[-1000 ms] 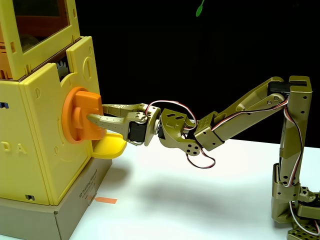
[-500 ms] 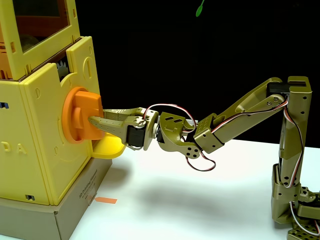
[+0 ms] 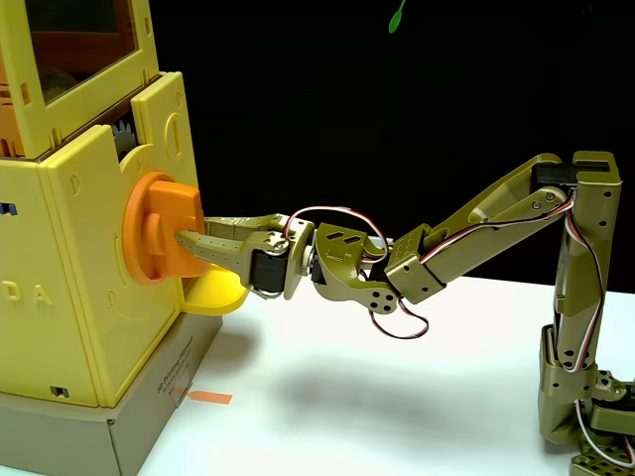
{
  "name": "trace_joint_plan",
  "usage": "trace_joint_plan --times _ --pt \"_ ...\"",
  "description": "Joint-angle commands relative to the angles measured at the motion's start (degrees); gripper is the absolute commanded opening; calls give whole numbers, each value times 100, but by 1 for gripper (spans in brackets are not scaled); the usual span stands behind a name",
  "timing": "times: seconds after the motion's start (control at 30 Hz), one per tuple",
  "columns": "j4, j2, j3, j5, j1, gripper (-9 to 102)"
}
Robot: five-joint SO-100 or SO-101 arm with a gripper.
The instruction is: Turn the button of vending machine.
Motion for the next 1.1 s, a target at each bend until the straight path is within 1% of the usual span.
trace_joint_plan --times 0.0,0.1,0.27,0.43,0.6,0.83,1.0,1.07 --pt "35 105 -132 299 -88 -1" --pt "35 158 -114 888 -97 -1" --pt "70 308 -79 2584 -62 -1" --pt "79 501 -88 4896 -18 -1" --pt "229 624 -79 7550 0 -1" --pt "202 738 -97 11443 0 0" --pt "176 791 -97 13860 9 0" --pt "176 800 -97 14572 35 0"
